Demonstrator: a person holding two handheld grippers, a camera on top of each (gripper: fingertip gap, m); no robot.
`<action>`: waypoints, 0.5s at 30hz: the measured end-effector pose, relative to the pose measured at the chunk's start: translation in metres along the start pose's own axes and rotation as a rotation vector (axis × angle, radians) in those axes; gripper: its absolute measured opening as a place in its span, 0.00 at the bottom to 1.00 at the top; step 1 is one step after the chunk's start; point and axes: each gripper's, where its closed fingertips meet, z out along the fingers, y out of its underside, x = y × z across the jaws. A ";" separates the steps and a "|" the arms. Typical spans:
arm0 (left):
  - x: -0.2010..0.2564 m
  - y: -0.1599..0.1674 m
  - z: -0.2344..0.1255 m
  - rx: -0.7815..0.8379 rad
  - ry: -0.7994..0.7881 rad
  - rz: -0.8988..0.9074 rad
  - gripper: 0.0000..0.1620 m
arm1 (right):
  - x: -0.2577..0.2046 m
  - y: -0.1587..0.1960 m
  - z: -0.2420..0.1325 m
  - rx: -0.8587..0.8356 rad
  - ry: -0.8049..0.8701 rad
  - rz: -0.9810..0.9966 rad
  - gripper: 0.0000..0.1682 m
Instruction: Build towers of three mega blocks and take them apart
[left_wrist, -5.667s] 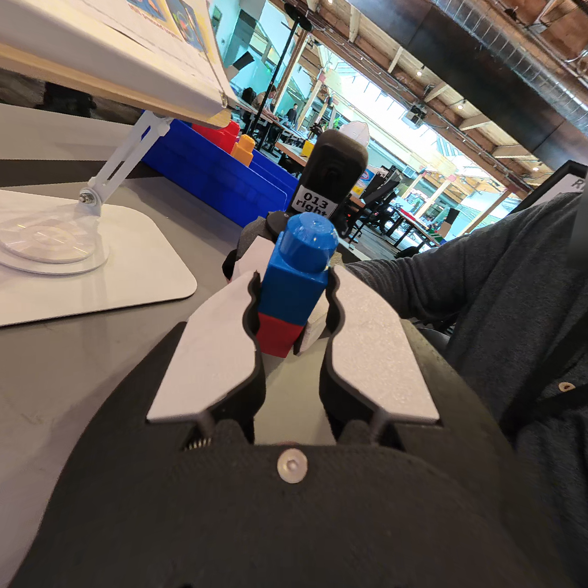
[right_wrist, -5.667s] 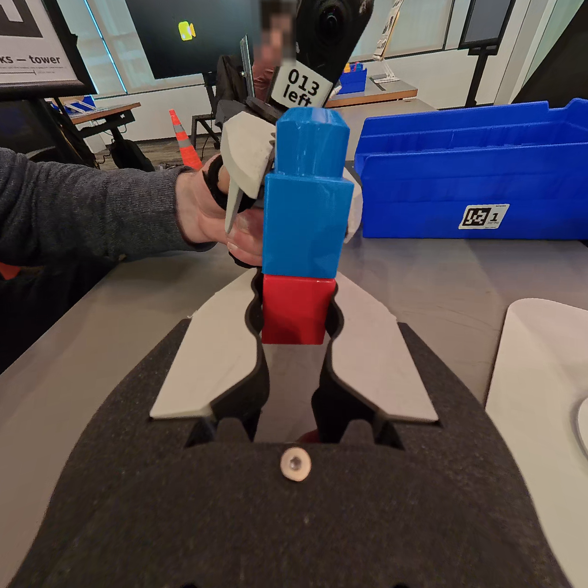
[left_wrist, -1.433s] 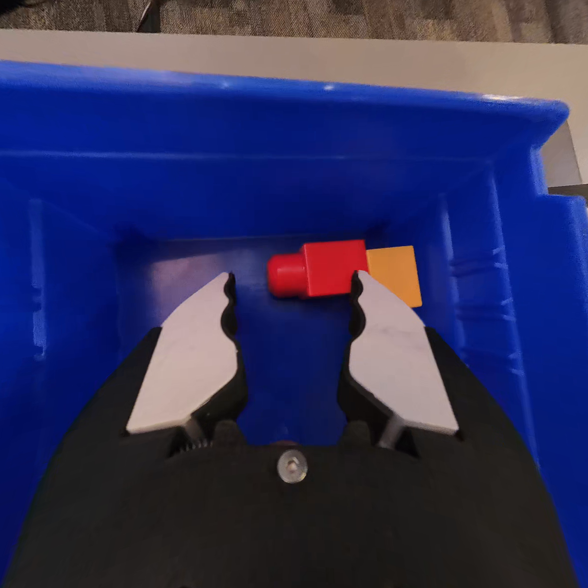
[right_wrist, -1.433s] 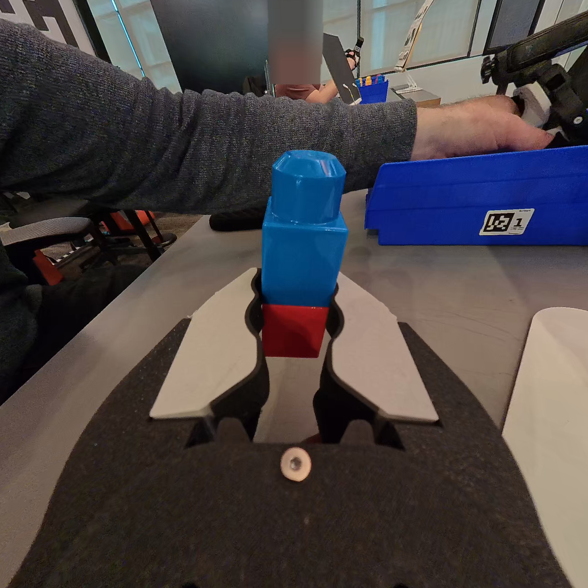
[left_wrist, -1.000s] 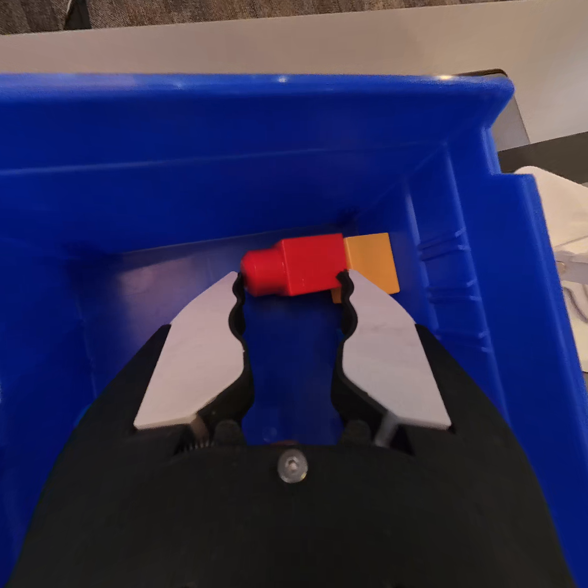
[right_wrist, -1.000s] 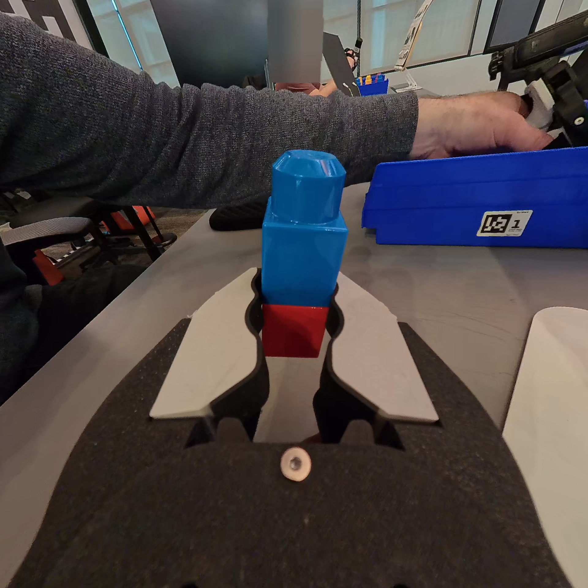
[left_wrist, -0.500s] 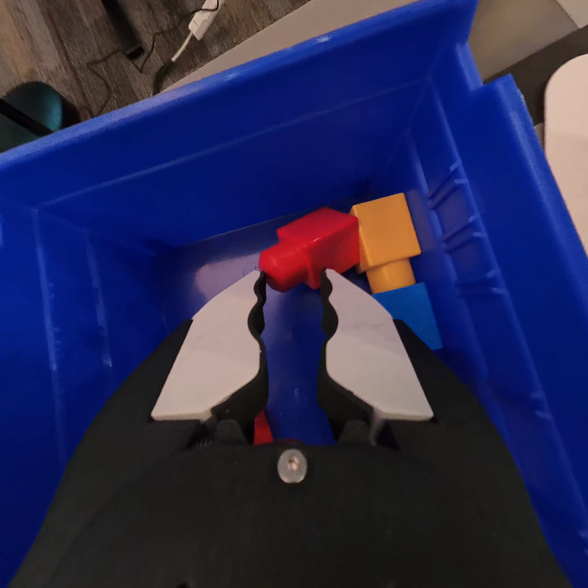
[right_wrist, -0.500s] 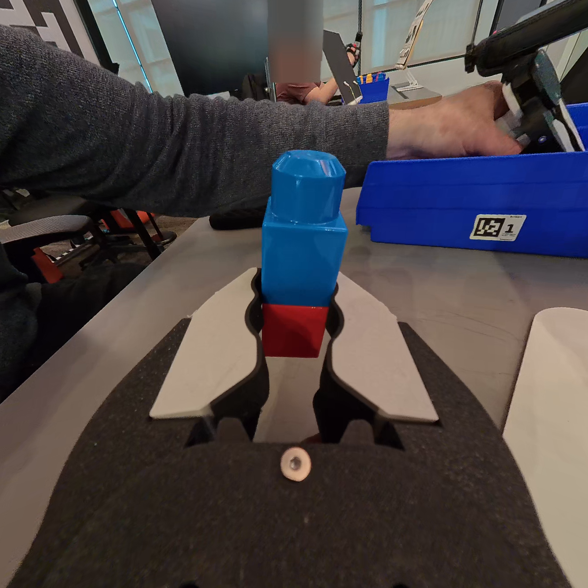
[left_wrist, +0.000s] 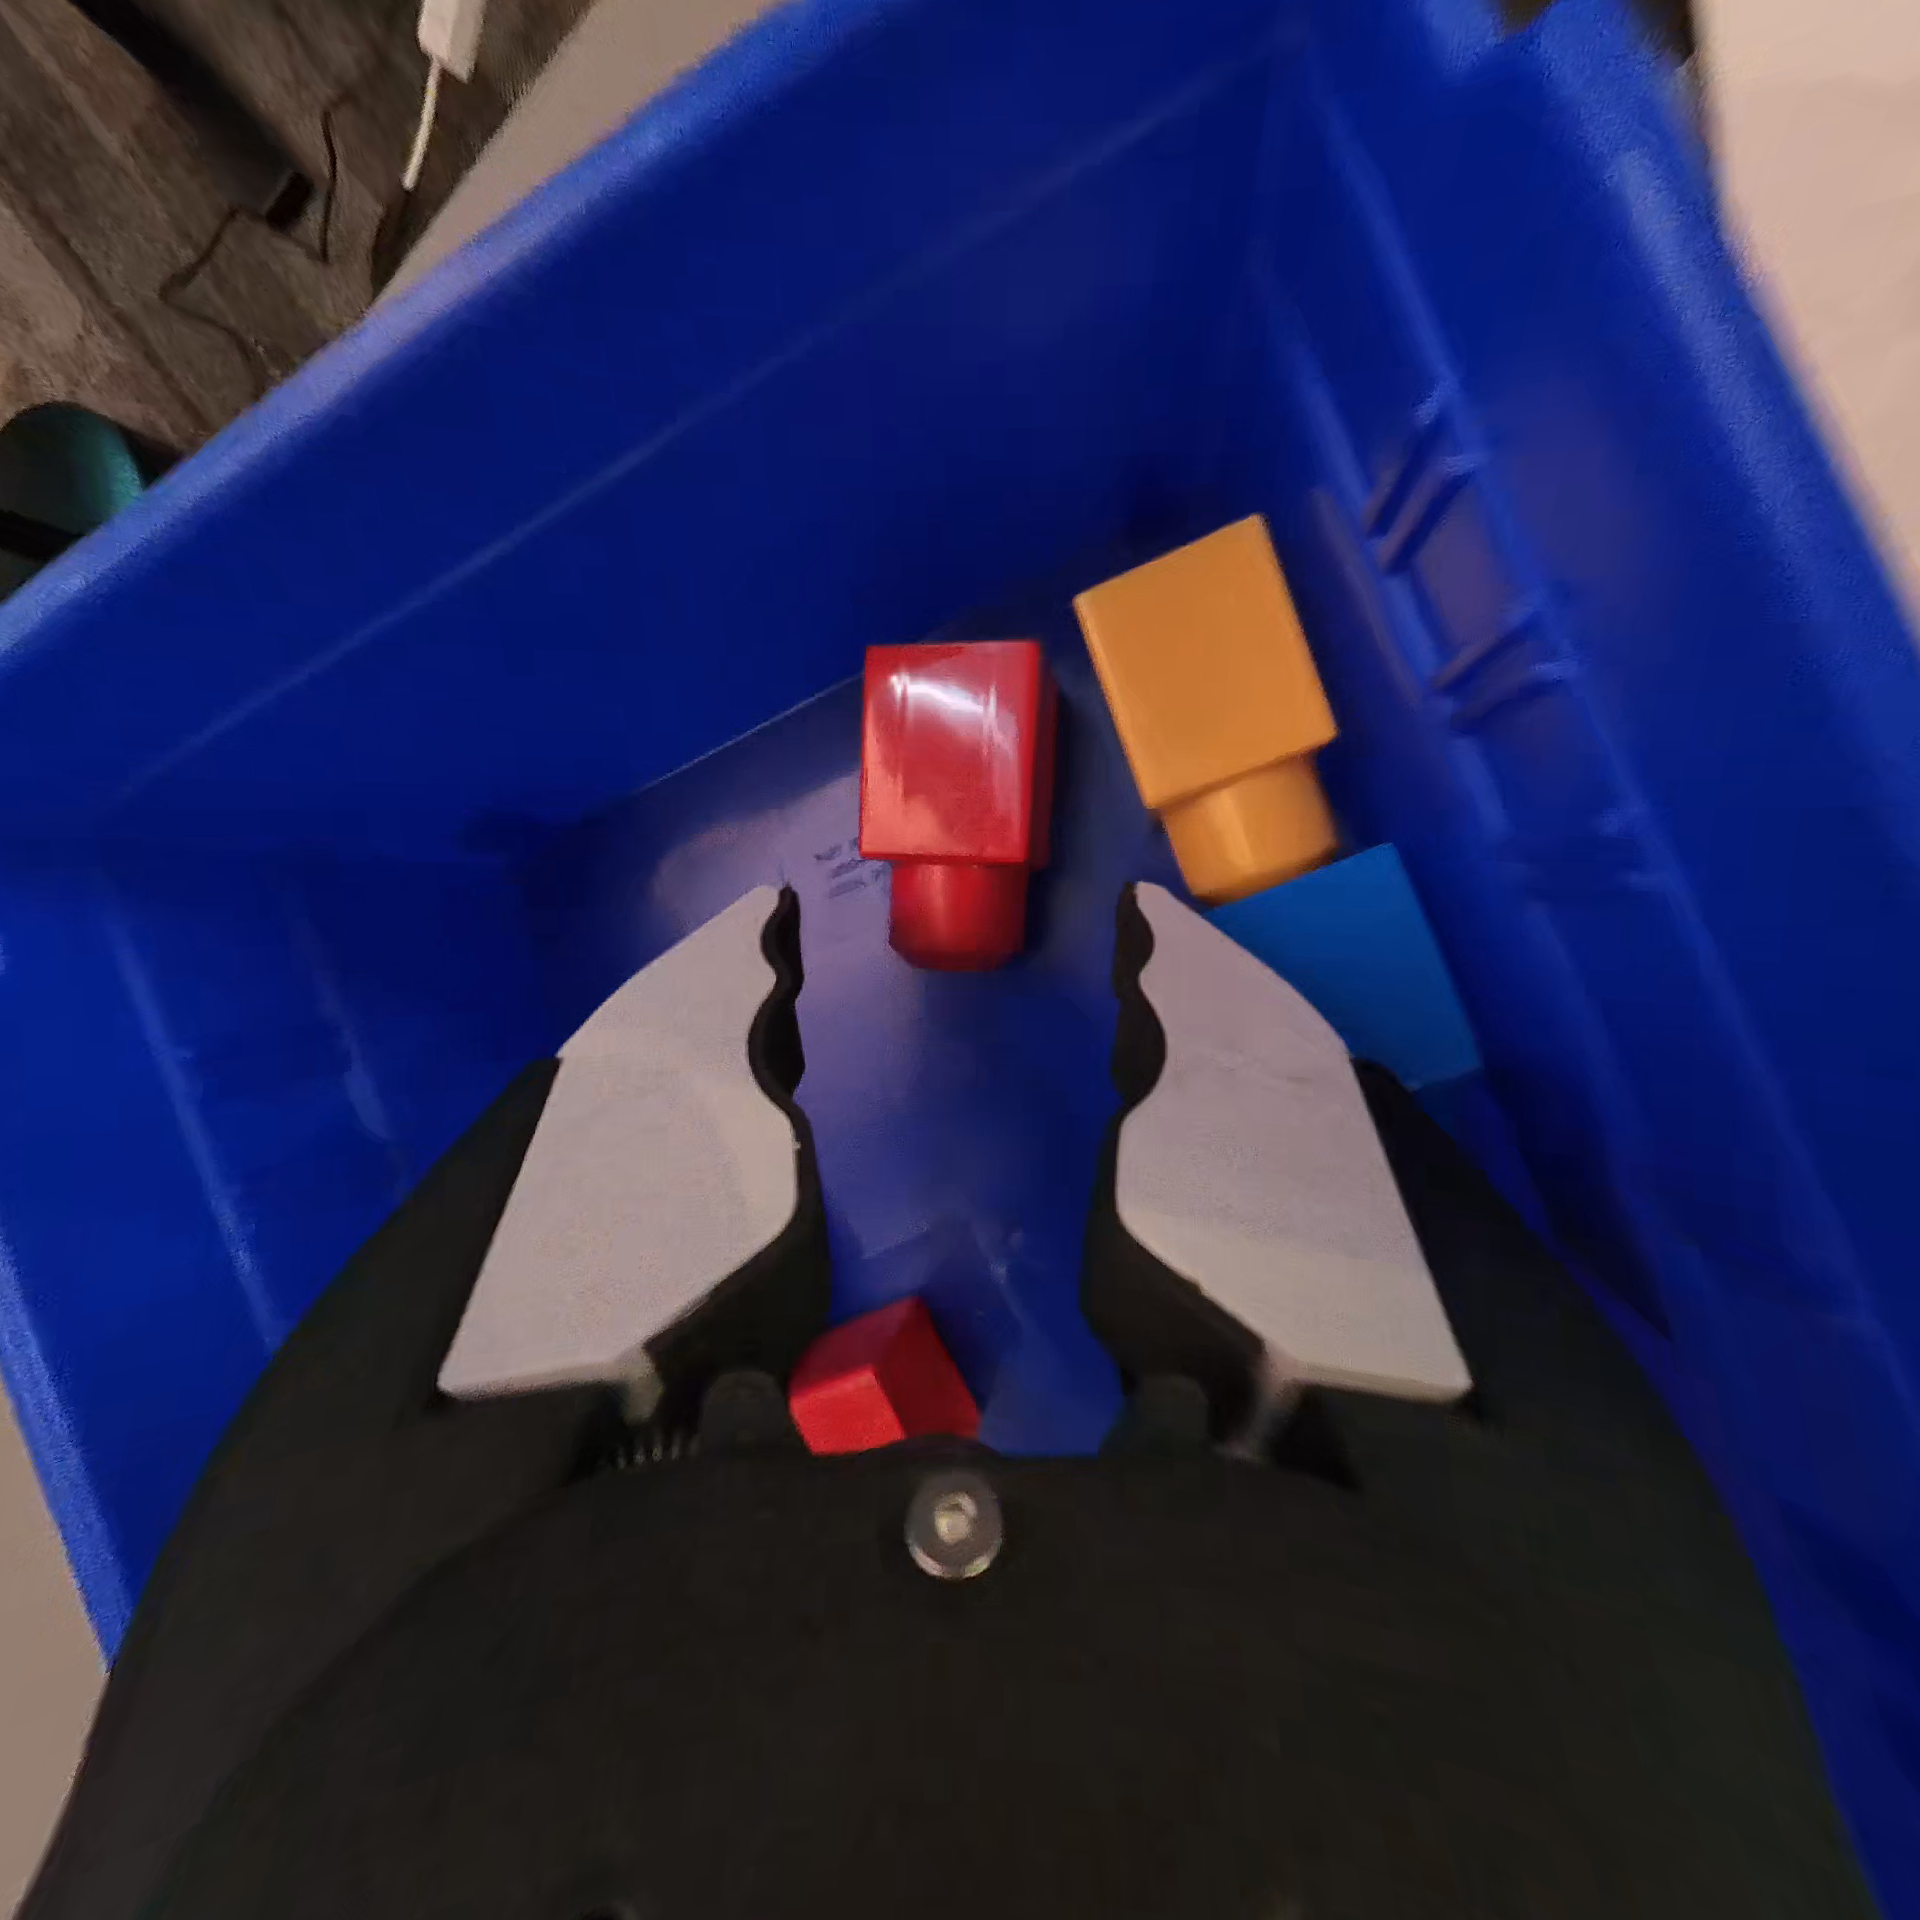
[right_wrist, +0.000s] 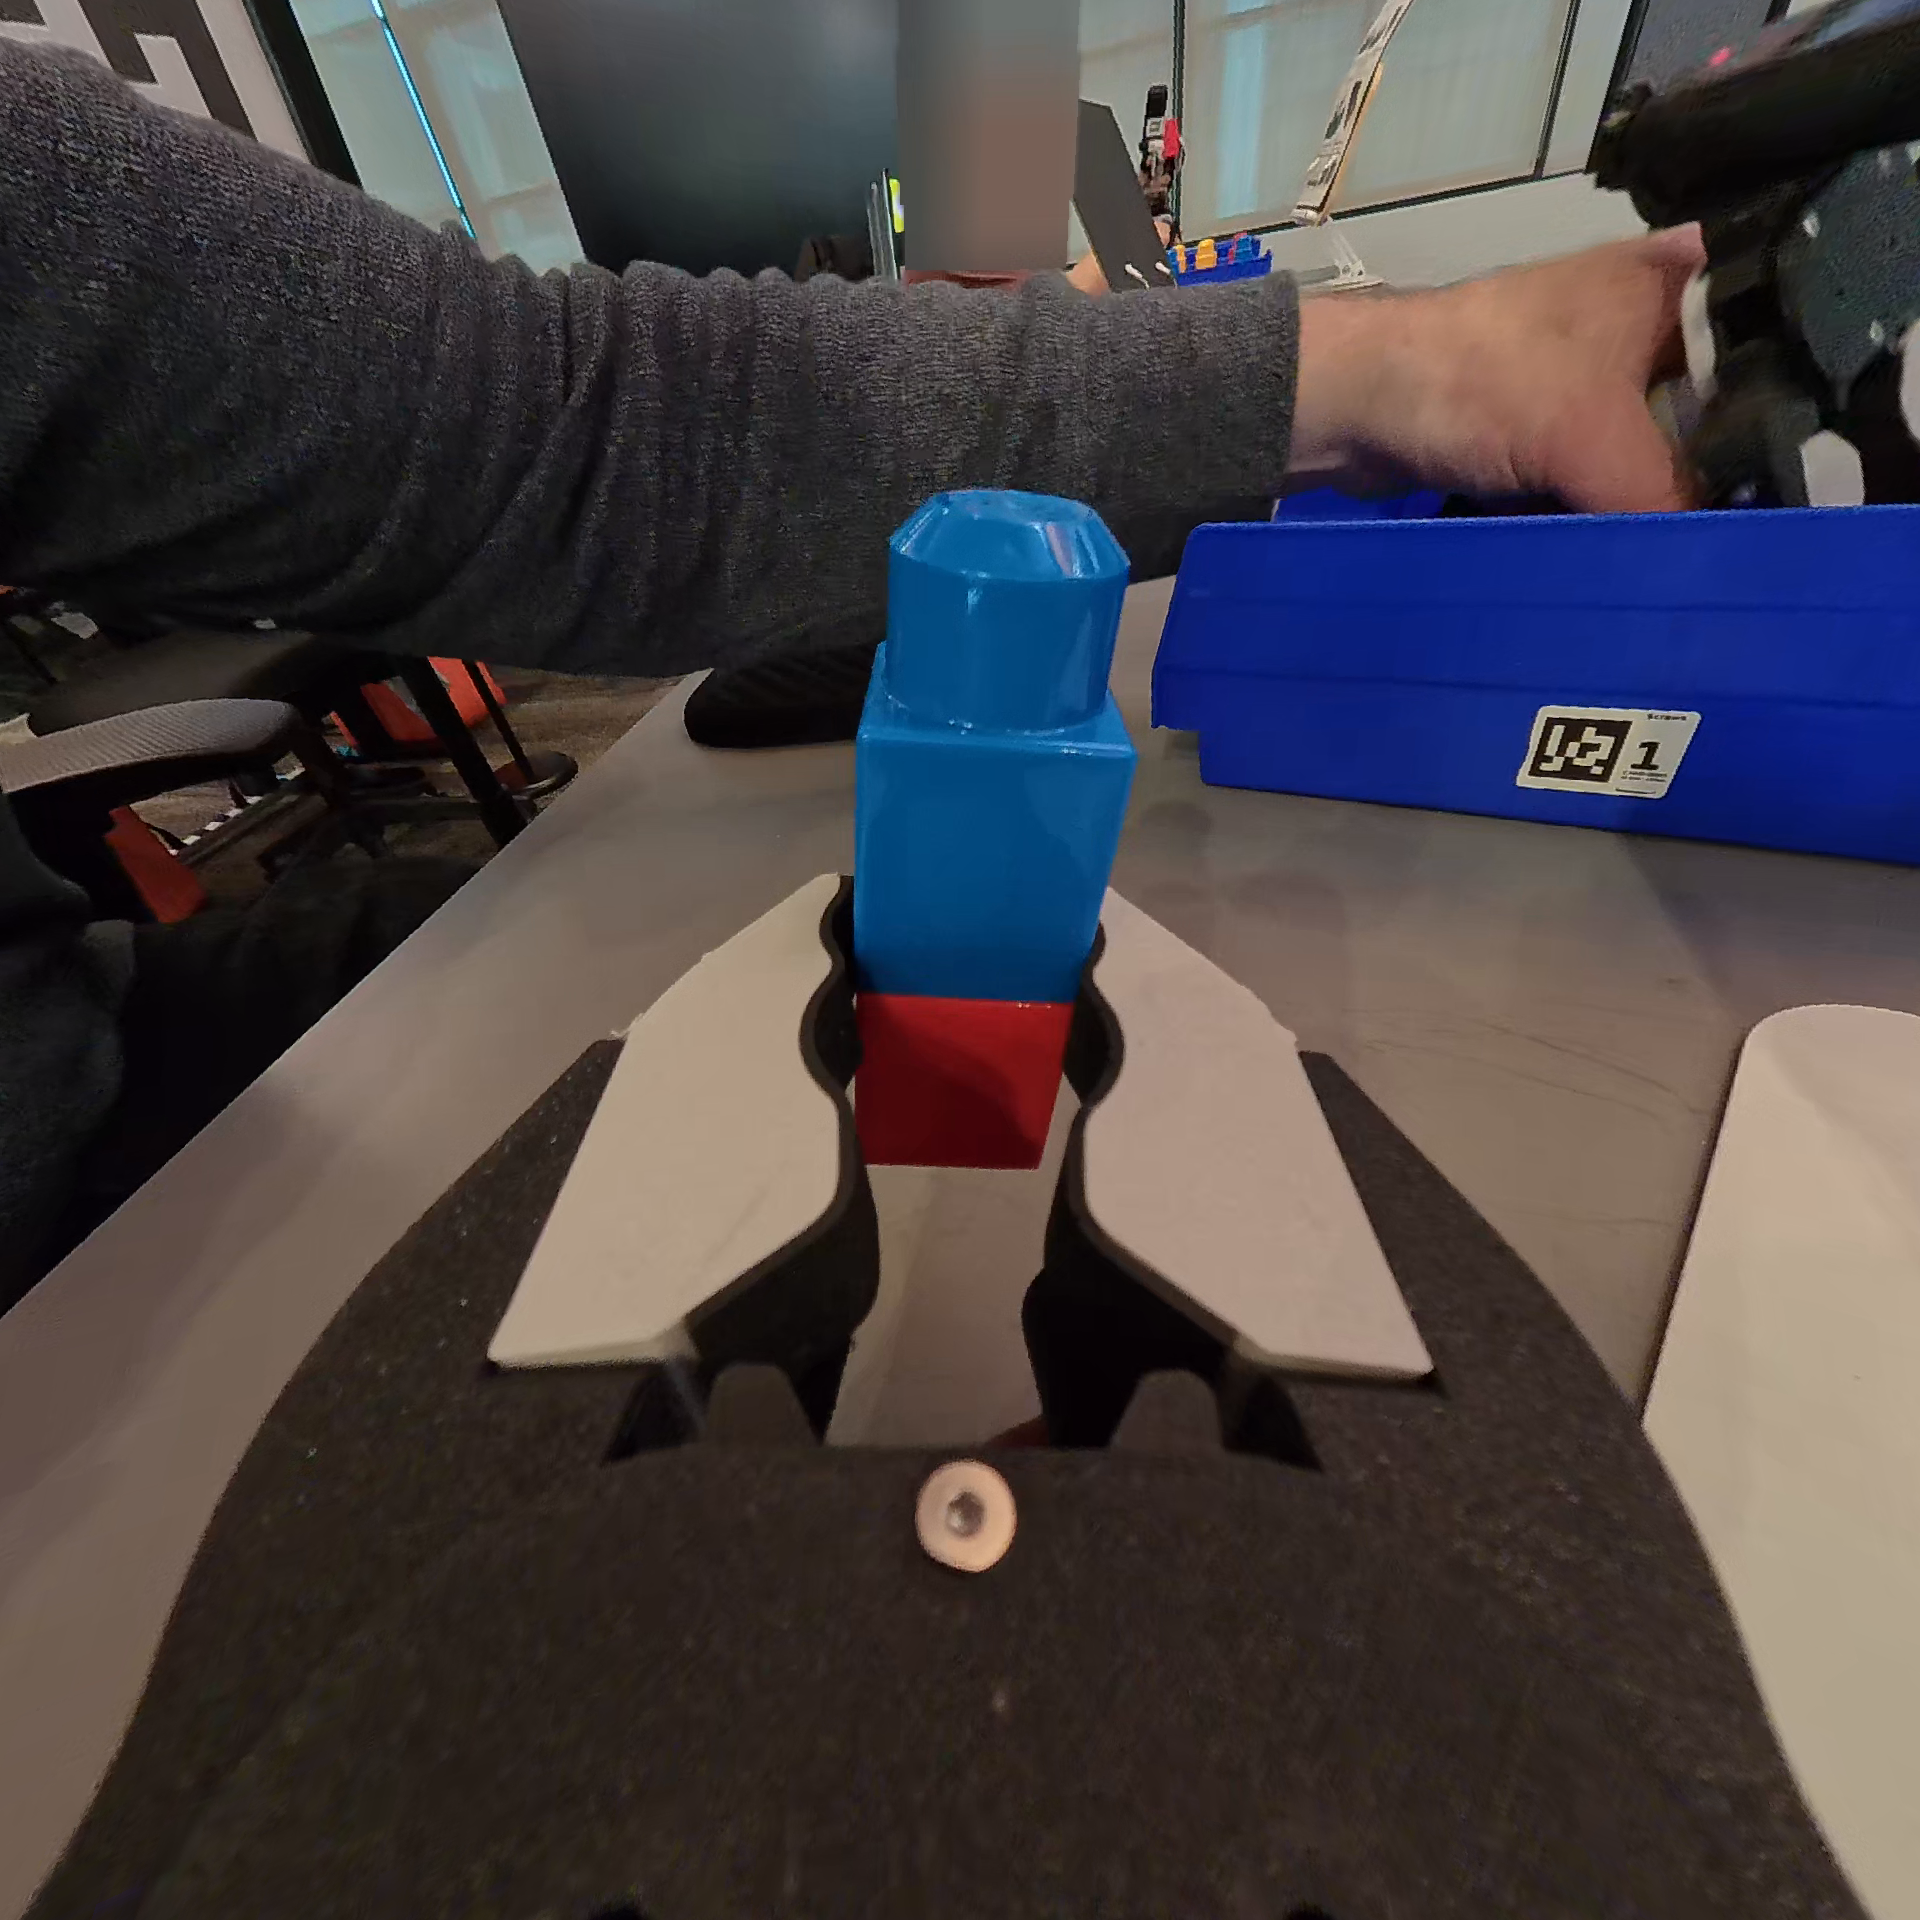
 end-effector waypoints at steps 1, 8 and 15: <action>-0.001 0.002 0.007 -0.024 0.000 0.014 0.35 | 0.000 0.000 0.000 0.001 0.001 0.000 0.21; 0.006 -0.004 0.021 0.020 0.059 -0.033 0.22 | 0.000 0.000 0.000 -0.001 0.002 -0.001 0.21; -0.004 0.009 -0.040 0.022 -0.052 0.046 0.22 | 0.000 0.002 0.002 -0.014 0.010 -0.013 0.21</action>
